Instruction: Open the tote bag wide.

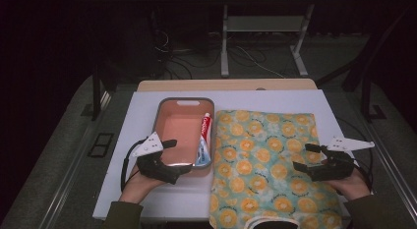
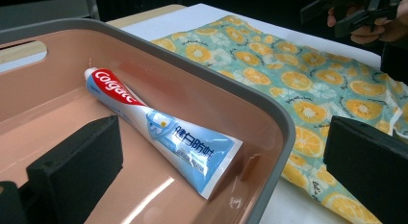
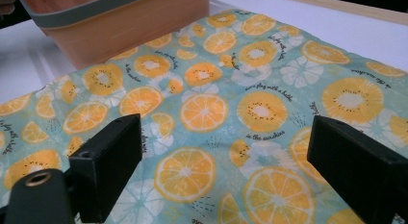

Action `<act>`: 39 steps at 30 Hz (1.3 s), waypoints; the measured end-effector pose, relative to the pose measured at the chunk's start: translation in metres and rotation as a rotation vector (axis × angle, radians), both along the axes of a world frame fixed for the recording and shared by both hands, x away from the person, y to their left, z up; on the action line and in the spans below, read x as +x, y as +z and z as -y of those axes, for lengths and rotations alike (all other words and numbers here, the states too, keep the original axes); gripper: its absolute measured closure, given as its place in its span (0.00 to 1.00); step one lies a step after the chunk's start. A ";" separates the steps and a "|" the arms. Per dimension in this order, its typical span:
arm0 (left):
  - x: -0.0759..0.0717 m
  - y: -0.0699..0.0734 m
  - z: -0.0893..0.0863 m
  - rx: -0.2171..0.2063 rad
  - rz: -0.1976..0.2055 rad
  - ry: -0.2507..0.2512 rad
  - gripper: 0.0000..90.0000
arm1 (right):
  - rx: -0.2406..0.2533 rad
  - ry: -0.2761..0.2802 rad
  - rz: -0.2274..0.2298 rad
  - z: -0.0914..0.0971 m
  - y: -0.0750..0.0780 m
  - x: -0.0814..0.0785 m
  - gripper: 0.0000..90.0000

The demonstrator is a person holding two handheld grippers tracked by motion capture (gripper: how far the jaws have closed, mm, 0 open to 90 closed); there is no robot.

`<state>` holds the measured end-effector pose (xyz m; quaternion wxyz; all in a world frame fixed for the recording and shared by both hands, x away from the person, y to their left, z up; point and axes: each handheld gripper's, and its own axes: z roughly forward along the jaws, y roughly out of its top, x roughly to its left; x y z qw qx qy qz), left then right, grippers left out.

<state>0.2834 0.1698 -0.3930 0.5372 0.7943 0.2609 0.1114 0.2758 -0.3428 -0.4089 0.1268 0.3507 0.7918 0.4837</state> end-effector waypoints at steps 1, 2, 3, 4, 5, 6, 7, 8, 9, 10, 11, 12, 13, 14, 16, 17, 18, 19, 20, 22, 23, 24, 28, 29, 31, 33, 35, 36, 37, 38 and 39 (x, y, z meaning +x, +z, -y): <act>0.000 0.000 0.000 0.003 -0.002 0.002 0.00 | -0.002 0.000 -0.002 0.000 0.000 0.000 0.13; 0.000 0.000 0.001 0.004 -0.005 0.000 0.00 | -0.002 0.000 -0.002 0.000 0.000 0.000 0.13; 0.000 0.000 0.001 0.005 -0.004 0.002 0.00 | -0.006 0.003 -0.004 0.000 -0.001 0.001 0.13; 0.000 -0.001 0.001 0.007 -0.003 0.004 0.00 | -0.006 0.003 -0.004 0.000 -0.001 0.001 0.13; 0.000 -0.001 0.001 0.010 -0.004 0.003 0.00 | -0.011 0.001 -0.008 0.000 -0.001 0.002 0.13; 0.000 -0.001 0.002 0.011 -0.006 0.007 0.00 | -0.016 0.000 -0.011 0.000 -0.002 0.002 0.13; 0.000 -0.001 0.001 0.010 -0.006 0.009 0.00 | -0.024 -0.001 -0.014 0.000 -0.002 0.003 0.13; 0.000 -0.001 0.002 0.009 -0.005 0.010 0.00 | -0.028 -0.001 -0.018 0.000 -0.003 0.004 0.13; 0.000 -0.001 0.002 0.010 -0.005 0.011 0.00 | -0.041 -0.008 -0.026 0.000 -0.004 0.006 0.13; 0.000 -0.001 0.002 0.009 -0.006 0.013 0.00 | -0.049 -0.011 -0.028 0.000 -0.005 0.008 0.13; 0.000 0.000 0.002 0.008 -0.007 0.013 0.00 | -0.058 -0.018 -0.032 0.000 -0.006 0.010 0.13; 0.000 0.000 0.002 0.008 -0.006 0.012 0.00 | -0.067 -0.027 -0.037 0.001 -0.007 0.013 0.13; 0.000 -0.001 0.002 0.011 -0.006 0.012 0.00 | -0.074 -0.034 -0.043 0.001 -0.007 0.017 0.13; 0.000 -0.001 0.002 0.013 -0.007 0.013 0.00 | -0.088 -0.057 -0.050 0.002 -0.008 0.025 0.13; 0.000 0.000 0.002 0.011 -0.007 0.013 0.00 | -0.088 -0.064 -0.054 0.003 -0.008 0.028 0.13; 0.000 0.000 0.002 0.011 -0.008 0.014 0.00 | -0.100 -0.080 -0.058 0.003 -0.009 0.037 0.13; 0.001 -0.001 0.002 0.012 -0.009 0.013 0.00 | -0.100 -0.080 -0.058 0.003 -0.009 0.037 0.13; 0.001 -0.001 0.002 0.011 -0.009 0.014 0.00 | -0.107 -0.089 -0.063 0.004 -0.010 0.045 0.15; 0.001 -0.001 0.002 0.010 -0.009 0.014 0.00 | -0.107 -0.089 -0.063 0.004 -0.010 0.045 0.15; 0.001 -0.001 0.002 0.012 -0.009 0.016 0.00 | -0.137 -0.124 -0.072 0.006 -0.013 0.059 0.15; 0.001 -0.001 0.002 0.013 -0.010 0.016 0.00 | -0.144 -0.141 -0.075 0.009 -0.015 0.063 0.15; 0.001 -0.001 0.002 0.014 -0.010 0.017 0.00 | -0.141 -0.158 -0.083 0.012 -0.016 0.067 0.15; 0.001 -0.001 0.002 0.011 -0.009 0.017 0.00 | -0.165 -0.225 -0.097 0.025 -0.020 0.082 0.16; 0.001 0.000 0.002 0.010 -0.010 0.017 0.00 | -0.165 -0.225 -0.097 0.025 -0.020 0.082 0.16; 0.001 0.000 0.002 0.010 -0.011 0.018 0.00 | -0.174 -0.269 -0.110 0.034 -0.025 0.094 0.16; 0.001 0.000 0.002 0.009 -0.010 0.019 0.00 | -0.173 -0.283 -0.118 0.037 -0.027 0.098 0.16; 0.001 -0.001 0.003 0.007 -0.012 0.022 0.00 | -0.181 -0.316 -0.134 0.044 -0.032 0.110 0.16; 0.001 0.000 0.003 0.007 -0.012 0.022 0.00 | -0.186 -0.325 -0.139 0.045 -0.034 0.114 0.16; 0.001 0.000 0.003 0.007 -0.012 0.023 0.00 | -0.186 -0.325 -0.139 0.045 -0.034 0.114 0.16; 0.002 0.000 0.003 0.007 -0.011 0.023 0.00 | -0.193 -0.332 -0.143 0.047 -0.036 0.117 0.16; 0.002 0.000 0.003 0.007 -0.011 0.024 0.00 | -0.191 -0.351 -0.152 0.050 -0.039 0.122 0.16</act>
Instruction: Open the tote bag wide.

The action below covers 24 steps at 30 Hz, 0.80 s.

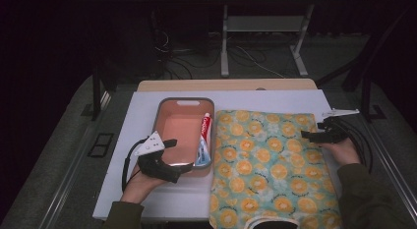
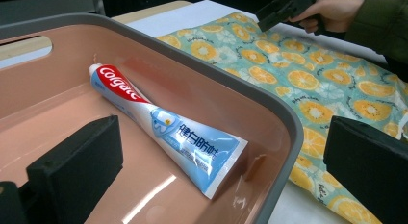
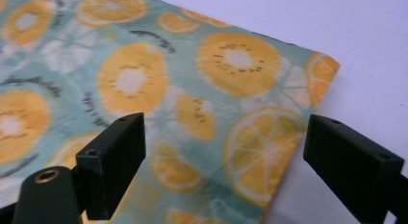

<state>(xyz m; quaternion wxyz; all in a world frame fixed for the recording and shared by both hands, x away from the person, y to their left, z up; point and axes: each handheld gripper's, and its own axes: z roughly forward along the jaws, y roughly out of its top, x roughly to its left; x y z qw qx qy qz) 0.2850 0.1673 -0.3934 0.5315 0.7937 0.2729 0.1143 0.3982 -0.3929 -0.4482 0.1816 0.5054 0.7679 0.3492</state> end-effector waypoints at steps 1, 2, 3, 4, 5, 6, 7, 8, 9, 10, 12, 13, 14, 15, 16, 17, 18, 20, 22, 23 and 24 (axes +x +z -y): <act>0.000 0.000 0.000 0.000 0.000 0.001 0.00 | -0.001 -0.009 -0.003 0.001 -0.002 0.002 0.17; 0.000 0.000 0.000 0.000 -0.001 0.001 0.00 | -0.001 -0.009 -0.003 0.001 -0.002 0.002 0.17; 0.000 0.000 0.000 0.000 -0.001 0.000 0.00 | 0.004 -0.011 -0.008 0.002 -0.004 0.004 0.19; 0.000 0.000 0.000 0.000 -0.001 0.000 0.00 | 0.006 -0.010 -0.012 0.004 -0.005 0.006 0.20; 0.000 0.000 0.000 0.000 -0.002 0.000 0.00 | 0.000 -0.010 -0.023 0.004 -0.008 0.007 0.25; 0.000 0.000 0.001 0.000 -0.002 0.001 0.00 | -0.003 0.000 -0.026 0.004 -0.009 0.007 0.28; 0.000 0.000 0.001 0.001 -0.002 0.000 0.00 | -0.003 0.000 -0.026 0.004 -0.009 0.007 0.28; 0.000 0.000 0.001 0.002 -0.002 0.001 0.00 | -0.009 0.004 -0.029 0.003 -0.010 0.007 0.28; 0.000 0.000 0.001 0.002 -0.002 0.001 0.00 | -0.029 0.008 -0.022 0.003 -0.010 0.006 0.32; 0.000 0.000 0.001 0.003 -0.002 0.000 0.00 | -0.048 0.008 -0.019 0.002 -0.009 0.005 0.40; 0.000 0.000 0.001 0.007 -0.002 -0.001 0.00 | -0.052 0.011 -0.019 0.001 -0.008 0.004 0.48; 0.000 0.000 0.001 0.007 -0.002 -0.001 0.00 | -0.054 0.015 -0.024 0.001 -0.006 0.003 0.61; 0.000 0.000 0.001 0.008 -0.002 -0.002 0.00 | -0.054 0.015 -0.024 0.001 -0.006 0.003 0.61; 0.000 0.000 0.001 0.008 -0.002 -0.001 0.00 | -0.053 0.027 -0.029 0.001 -0.005 0.002 0.72; 0.000 0.000 0.001 0.007 -0.002 -0.001 0.00 | -0.051 0.033 -0.033 0.001 -0.005 0.002 0.78; 0.000 0.000 0.001 0.008 -0.002 0.000 0.00 | -0.051 0.033 -0.033 0.001 -0.005 0.002 0.78; 0.000 0.000 0.001 0.008 -0.002 0.000 0.00 | -0.045 0.053 -0.038 0.001 -0.005 0.002 0.87; 0.000 0.000 0.001 0.010 -0.002 -0.001 0.00 | -0.038 0.070 -0.045 0.000 -0.004 0.002 0.95; 0.000 0.000 0.001 0.010 -0.002 -0.001 0.00 | -0.034 0.077 -0.049 -0.001 -0.004 0.002 0.98; 0.000 0.000 0.001 0.009 -0.003 0.000 0.00 | -0.040 0.083 -0.047 -0.001 -0.004 0.002 0.99; 0.000 0.000 0.001 0.010 -0.003 0.000 0.00 | -0.026 0.078 -0.053 -0.001 -0.003 0.003 0.99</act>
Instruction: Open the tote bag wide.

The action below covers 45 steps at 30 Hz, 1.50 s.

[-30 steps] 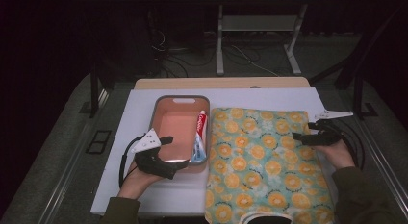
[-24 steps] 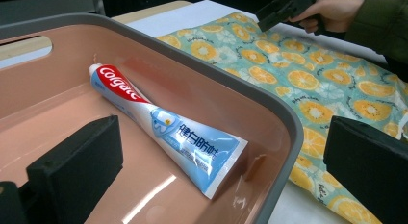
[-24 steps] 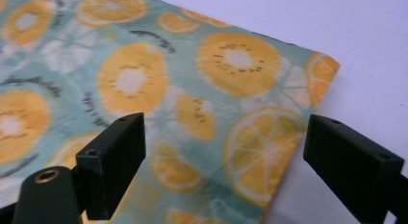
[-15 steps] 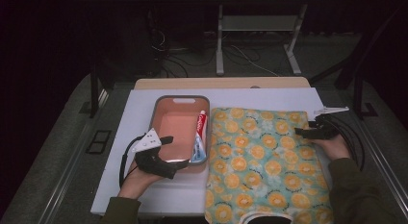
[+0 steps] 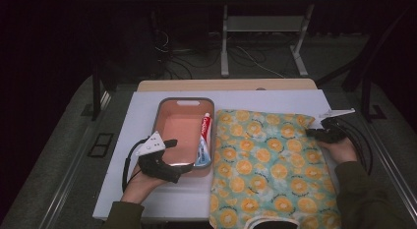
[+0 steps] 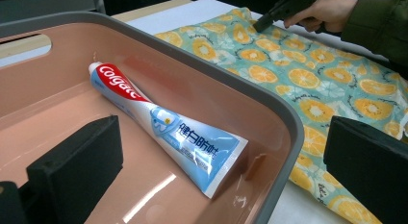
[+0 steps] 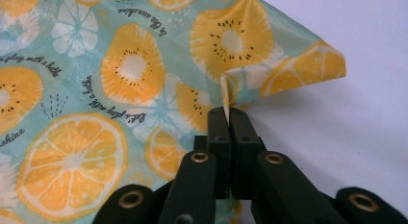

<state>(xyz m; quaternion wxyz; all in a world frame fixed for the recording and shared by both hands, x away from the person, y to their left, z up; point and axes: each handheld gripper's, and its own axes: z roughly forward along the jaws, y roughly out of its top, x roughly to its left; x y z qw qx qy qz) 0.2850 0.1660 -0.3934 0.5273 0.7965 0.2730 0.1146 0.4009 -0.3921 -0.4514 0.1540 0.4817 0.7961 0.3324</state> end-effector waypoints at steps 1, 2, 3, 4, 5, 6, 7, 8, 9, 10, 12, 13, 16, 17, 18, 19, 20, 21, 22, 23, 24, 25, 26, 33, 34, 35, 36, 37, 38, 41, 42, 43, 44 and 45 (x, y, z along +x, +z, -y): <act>0.000 0.000 0.000 0.000 0.000 0.000 0.00 | 0.013 -0.011 0.004 0.001 0.001 0.001 0.99; 0.000 0.000 0.000 0.000 0.000 0.001 0.00 | 0.013 -0.011 0.004 0.001 0.001 0.001 0.99; 0.000 0.000 0.000 -0.003 -0.001 0.002 0.00 | 0.017 -0.028 0.013 0.002 0.002 0.002 0.99; 0.000 0.000 0.000 -0.003 -0.001 0.002 0.00 | 0.029 -0.067 0.043 0.005 0.006 0.005 0.99; 0.000 0.000 0.000 -0.002 -0.001 0.002 0.00 | 0.034 -0.082 0.051 0.006 0.008 0.006 0.99; 0.000 0.000 0.000 -0.002 -0.001 0.001 0.00 | 0.036 -0.101 0.063 0.008 0.009 0.009 0.99; 0.000 0.000 0.000 -0.003 -0.002 0.003 0.00 | 0.035 -0.121 0.071 0.010 0.009 0.011 1.00; 0.000 0.000 0.000 -0.003 -0.002 0.003 0.00 | 0.035 -0.121 0.071 0.010 0.009 0.011 1.00; 0.000 0.000 0.000 -0.005 -0.001 0.004 0.00 | 0.035 -0.169 0.079 0.014 0.009 0.016 1.00; 0.000 0.000 0.000 -0.005 -0.001 0.004 0.00 | 0.035 -0.169 0.079 0.014 0.009 0.016 1.00; 0.000 0.000 0.000 -0.004 -0.002 0.003 0.00 | 0.012 -0.245 0.075 0.022 0.004 0.023 1.00; 0.000 0.000 0.000 -0.004 -0.001 0.003 0.00 | 0.012 -0.245 0.075 0.022 0.004 0.023 1.00; 0.000 0.000 0.000 -0.005 -0.002 0.004 0.00 | 0.014 -0.287 0.054 0.028 -0.003 0.026 0.99; 0.000 0.000 0.000 -0.005 -0.002 0.004 0.00 | 0.013 -0.286 0.049 0.028 -0.004 0.026 0.99; 0.000 0.000 0.000 -0.005 -0.002 0.003 0.00 | 0.022 -0.259 0.067 0.027 -0.003 0.024 0.85; 0.000 0.000 0.000 -0.004 -0.003 0.003 0.00 | 0.030 -0.257 0.071 0.026 -0.001 0.024 0.76; 0.000 0.000 0.000 -0.001 -0.002 0.002 0.00 | 0.030 -0.256 0.088 0.025 0.003 0.022 0.71; 0.000 0.000 0.000 0.001 -0.002 0.001 0.00 | 0.044 -0.243 0.101 0.024 0.007 0.020 0.64; 0.000 0.000 0.000 0.004 -0.002 0.001 0.00 | 0.044 -0.243 0.101 0.024 0.007 0.020 0.64; 0.000 0.000 0.000 0.005 -0.002 0.001 0.00 | 0.061 -0.234 0.103 0.024 0.011 0.018 0.56; 0.000 0.000 0.000 0.006 -0.002 0.001 0.00 | 0.057 -0.220 0.101 0.022 0.015 0.015 0.53; 0.000 0.000 0.000 0.006 -0.002 0.001 0.00 | 0.051 -0.197 0.101 0.021 0.019 0.012 0.52; 0.000 0.000 0.000 0.007 -0.002 0.002 0.00 | 0.053 -0.166 0.114 0.020 0.026 0.004 0.46; 0.000 0.000 0.001 0.012 -0.001 0.003 0.00 | 0.082 -0.033 0.155 0.009 0.047 -0.028 0.42; 0.000 0.000 0.001 0.013 -0.002 0.004 0.00 | 0.090 0.024 0.159 0.002 0.052 -0.041 0.42; 0.000 0.000 0.001 0.013 -0.002 0.004 0.00 | 0.092 0.044 0.158 0.000 0.053 -0.045 0.42; 0.000 0.000 0.001 0.016 -0.001 0.003 0.00 | 0.095 0.070 0.150 -0.003 0.054 -0.050 0.42; 0.000 0.000 0.001 0.016 -0.003 0.003 0.00 | 0.095 0.070 0.150 -0.003 0.054 -0.050 0.42; 0.000 0.000 0.001 0.017 -0.002 0.002 0.00 | 0.098 0.089 0.151 -0.007 0.055 -0.055 0.42; 0.000 0.000 0.001 0.019 -0.004 0.003 0.00 | 0.113 0.148 0.145 -0.017 0.054 -0.069 0.42; 0.000 0.000 0.002 0.020 -0.003 0.004 0.00 | 0.108 0.166 0.137 -0.021 0.053 -0.073 0.42; 0.000 0.000 0.002 0.019 -0.003 0.004 0.00 | 0.102 0.191 0.135 -0.025 0.051 -0.078 0.42; 0.000 0.000 0.002 0.020 -0.003 0.004 0.00 | 0.102 0.200 0.130 -0.028 0.050 -0.081 0.42; 0.000 0.000 0.001 0.019 -0.003 0.004 0.00 | 0.106 0.216 0.124 -0.031 0.048 -0.085 0.42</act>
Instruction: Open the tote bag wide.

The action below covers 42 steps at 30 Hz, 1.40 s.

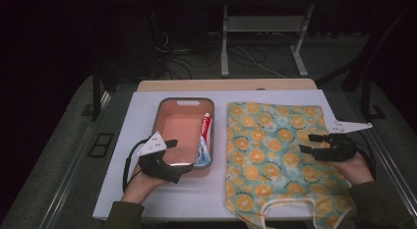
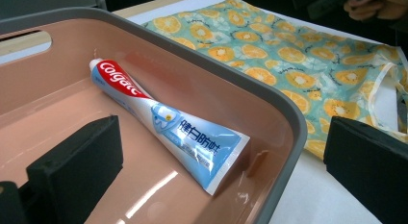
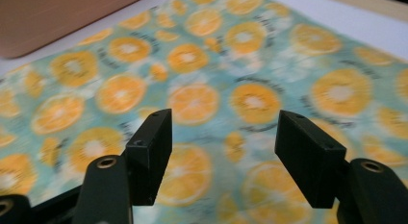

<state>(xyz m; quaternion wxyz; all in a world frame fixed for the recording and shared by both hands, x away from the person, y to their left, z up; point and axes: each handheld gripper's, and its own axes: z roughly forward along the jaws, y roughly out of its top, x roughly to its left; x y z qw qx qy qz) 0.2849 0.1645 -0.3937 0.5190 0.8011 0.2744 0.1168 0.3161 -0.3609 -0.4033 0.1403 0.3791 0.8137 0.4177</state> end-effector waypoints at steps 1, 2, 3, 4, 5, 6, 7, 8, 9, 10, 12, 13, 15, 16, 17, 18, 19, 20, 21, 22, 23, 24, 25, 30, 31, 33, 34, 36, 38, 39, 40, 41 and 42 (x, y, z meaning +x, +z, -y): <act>0.000 0.000 0.000 0.001 0.000 0.000 0.00 | -0.001 0.030 -0.009 -0.005 -0.002 -0.005 0.42; 0.000 0.000 0.000 0.002 0.001 0.000 0.00 | -0.004 0.048 -0.010 -0.008 -0.003 -0.008 0.43; 0.000 0.000 0.000 0.002 0.000 0.000 0.00 | -0.004 0.087 -0.017 -0.014 -0.005 -0.013 0.43; 0.000 0.000 0.000 0.003 0.000 -0.001 0.00 | -0.009 0.112 -0.019 -0.017 -0.006 -0.017 0.43; 0.000 0.000 0.000 0.003 0.000 0.000 0.00 | -0.014 0.139 -0.019 -0.022 -0.007 -0.021 0.43; 0.000 0.000 0.000 0.002 0.000 0.000 0.00 | -0.008 0.164 -0.025 -0.027 -0.008 -0.026 0.43; 0.000 0.000 0.000 0.001 0.000 0.001 0.00 | -0.003 0.197 -0.033 -0.032 -0.009 -0.030 0.44; 0.000 0.000 0.000 0.001 0.000 0.000 0.00 | -0.004 0.229 -0.037 -0.038 -0.010 -0.036 0.44; 0.000 0.000 0.000 0.004 0.000 0.000 0.00 | -0.004 0.248 -0.039 -0.042 -0.011 -0.039 0.44; 0.000 0.000 0.000 0.005 -0.001 0.001 0.00 | -0.006 0.277 -0.045 -0.046 -0.013 -0.043 0.44; 0.000 0.000 0.001 0.006 -0.001 0.001 0.00 | -0.015 0.312 -0.058 -0.053 -0.016 -0.048 0.45; 0.000 0.000 0.001 0.006 -0.001 0.001 0.00 | -0.018 0.333 -0.064 -0.057 -0.018 -0.051 0.45; 0.000 0.000 0.001 0.006 -0.001 0.002 0.00 | -0.024 0.358 -0.069 -0.063 -0.019 -0.056 0.45; 0.000 0.000 0.001 0.006 -0.001 0.002 0.00 | -0.026 0.373 -0.071 -0.066 -0.020 -0.059 0.46; 0.000 0.000 0.001 0.007 -0.001 0.003 0.00 | -0.028 0.392 -0.076 -0.069 -0.021 -0.062 0.47; 0.000 0.000 0.001 0.005 -0.001 0.003 0.00 | -0.037 0.410 -0.080 -0.072 -0.022 -0.064 0.47; 0.000 0.000 0.001 0.005 -0.001 0.003 0.00 | -0.050 0.430 -0.087 -0.076 -0.024 -0.067 0.48; 0.000 0.000 0.001 0.007 -0.001 0.002 0.00 | -0.058 0.453 -0.096 -0.079 -0.027 -0.069 0.49; 0.000 0.000 0.001 0.007 -0.002 0.004 0.00 | -0.068 0.469 -0.106 -0.081 -0.029 -0.070 0.50; 0.000 0.000 0.001 0.007 -0.002 0.004 0.00 | -0.079 0.487 -0.110 -0.084 -0.031 -0.072 0.52; 0.000 0.000 0.001 0.008 -0.002 0.003 0.00 | -0.083 0.499 -0.111 -0.086 -0.032 -0.072 0.53; 0.000 0.000 0.001 0.009 -0.001 0.003 0.00 | -0.088 0.515 -0.115 -0.087 -0.033 -0.073 0.53; 0.001 0.000 0.001 0.010 -0.001 0.003 0.00 | -0.100 0.528 -0.117 -0.089 -0.034 -0.074 0.54; 0.001 -0.001 0.001 0.011 -0.002 0.005 0.00 | -0.173 0.599 -0.115 -0.097 -0.041 -0.080 0.57; 0.001 -0.001 0.002 0.012 -0.002 0.004 0.00 | -0.186 0.608 -0.095 -0.098 -0.041 -0.082 0.58; 0.001 -0.001 0.002 0.013 -0.003 0.005 0.00 | -0.218 0.621 -0.059 -0.099 -0.041 -0.083 0.62; 0.001 -0.001 0.002 0.014 -0.003 0.005 0.00 | -0.221 0.624 -0.056 -0.099 -0.041 -0.083 0.64; 0.001 -0.001 0.002 0.016 -0.002 0.005 0.00 | -0.218 0.630 -0.057 -0.099 -0.041 -0.084 0.71; 0.001 -0.001 0.002 0.017 -0.002 0.005 0.00 | -0.217 0.640 -0.057 -0.098 -0.041 -0.083 0.80; 0.001 -0.001 0.002 0.018 -0.003 0.005 0.00 | -0.214 0.642 -0.057 -0.098 -0.041 -0.083 0.84; 0.001 -0.001 0.002 0.019 -0.003 0.006 0.00 | -0.220 0.636 -0.047 -0.098 -0.041 -0.083 0.89; 0.001 -0.001 0.003 0.018 -0.003 0.005 0.00 | -0.222 0.636 -0.043 -0.098 -0.041 -0.082 0.91; 0.001 -0.001 0.003 0.018 -0.003 0.005 0.00 | -0.225 0.636 -0.040 -0.099 -0.041 -0.082 0.95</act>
